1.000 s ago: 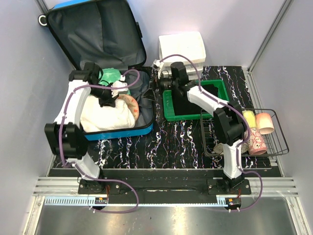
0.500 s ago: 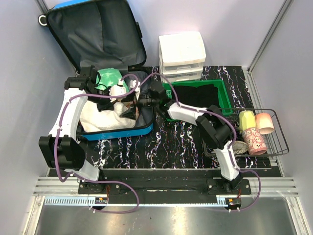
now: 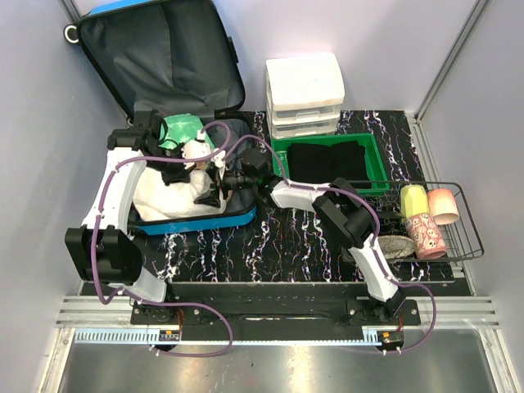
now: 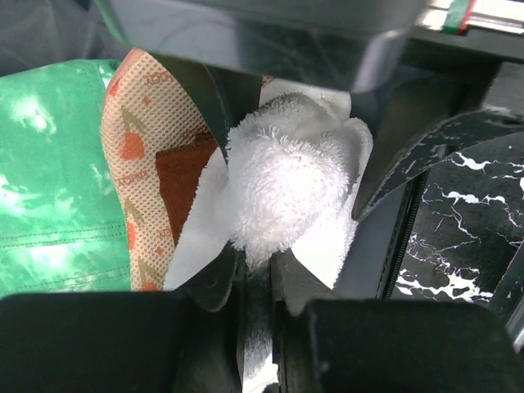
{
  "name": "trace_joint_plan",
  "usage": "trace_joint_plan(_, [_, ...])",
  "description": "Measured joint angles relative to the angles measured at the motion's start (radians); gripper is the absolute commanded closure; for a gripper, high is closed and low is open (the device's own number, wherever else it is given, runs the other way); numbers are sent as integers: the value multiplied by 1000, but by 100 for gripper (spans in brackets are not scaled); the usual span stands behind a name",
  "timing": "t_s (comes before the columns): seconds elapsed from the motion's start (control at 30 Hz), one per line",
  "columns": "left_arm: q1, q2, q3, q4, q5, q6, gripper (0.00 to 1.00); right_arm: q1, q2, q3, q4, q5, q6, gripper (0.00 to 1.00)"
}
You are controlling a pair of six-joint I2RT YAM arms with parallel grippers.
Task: Open, take out, and arrange the luggage
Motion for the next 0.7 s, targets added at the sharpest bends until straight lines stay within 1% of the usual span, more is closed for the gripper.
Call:
trace_joint_plan(0.03, [4, 0, 0, 5, 1, -12, 100, 0, 8, 10, 2, -1, 14, 46])
trace_joint_plan(0.07, [11, 1, 4, 7, 5, -27, 100, 0, 17, 23, 5, 0, 29, 58])
trace_joint_plan(0.1, [21, 6, 14, 5, 13, -52, 100, 0, 23, 34, 6, 1, 41, 86])
trace_joint_plan(0.13, [38, 14, 33, 4, 24, -79, 98, 0, 31, 50, 7, 0, 62, 98])
trace_joint_plan(0.17, [53, 23, 51, 3, 32, -101, 91, -1, 37, 68, 7, 8, 78, 100])
trace_joint_plan(0.2, [72, 34, 73, 2, 46, -130, 64, -3, 38, 83, 4, 19, 100, 100])
trace_joint_plan(0.23, [84, 40, 87, 5, 59, -154, 49, -5, 38, 97, -2, 28, 121, 100])
trace_joint_plan(0.27, [95, 44, 100, 12, 70, -187, 37, -7, 38, 107, -9, 36, 139, 100])
trace_joint_plan(0.3, [104, 45, 113, 30, 76, -226, 15, -13, 38, 117, -22, 42, 167, 100])
trace_joint_plan(0.33, [111, 45, 124, 50, 77, -245, 12, -16, 38, 129, -45, 43, 194, 100])
trace_joint_plan(0.43, [158, 46, 174, 132, 89, -393, 7, -40, 38, 177, -157, 50, 279, 100])
trace_joint_plan(0.47, [177, 48, 190, 152, 90, -439, 4, -54, 39, 212, -225, 53, 307, 100])
trace_joint_plan(0.57, [253, 57, 225, 222, 99, -607, 4, -109, 39, 320, -391, 58, 348, 100])
trace_joint_plan(0.7, [344, 62, 208, 273, 98, -814, 3, -211, 39, 414, -563, 89, 358, 100])
